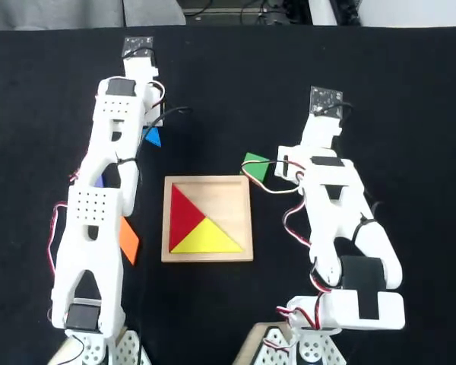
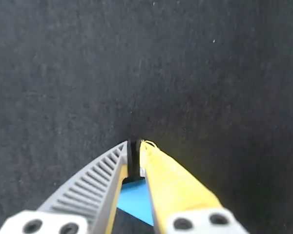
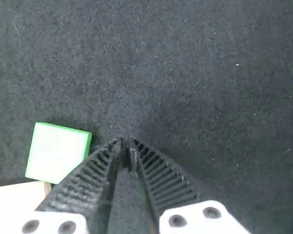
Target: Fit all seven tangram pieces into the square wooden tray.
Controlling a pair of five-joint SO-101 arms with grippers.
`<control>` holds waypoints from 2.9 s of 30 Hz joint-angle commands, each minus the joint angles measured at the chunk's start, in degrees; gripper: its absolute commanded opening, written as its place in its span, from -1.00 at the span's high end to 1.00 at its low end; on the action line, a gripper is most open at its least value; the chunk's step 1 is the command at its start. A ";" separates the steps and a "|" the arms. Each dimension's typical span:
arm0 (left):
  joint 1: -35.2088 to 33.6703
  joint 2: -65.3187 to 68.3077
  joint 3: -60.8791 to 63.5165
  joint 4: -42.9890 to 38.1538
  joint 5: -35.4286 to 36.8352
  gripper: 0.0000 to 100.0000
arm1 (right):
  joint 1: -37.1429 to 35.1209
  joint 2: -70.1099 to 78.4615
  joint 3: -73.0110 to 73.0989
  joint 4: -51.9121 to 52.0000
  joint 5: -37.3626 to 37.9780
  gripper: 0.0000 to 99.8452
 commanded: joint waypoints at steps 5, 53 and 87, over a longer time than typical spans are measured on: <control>3.03 0.88 -12.00 10.99 -2.02 0.88 | -0.88 -2.59 -0.66 -1.23 0.53 0.98; -1.71 12.40 -24.40 26.37 -17.49 0.88 | -0.88 -2.59 -0.66 -1.23 0.53 0.98; 4.44 -16.26 32.57 26.20 -23.65 0.88 | -0.88 -2.68 -0.66 -1.23 0.53 0.98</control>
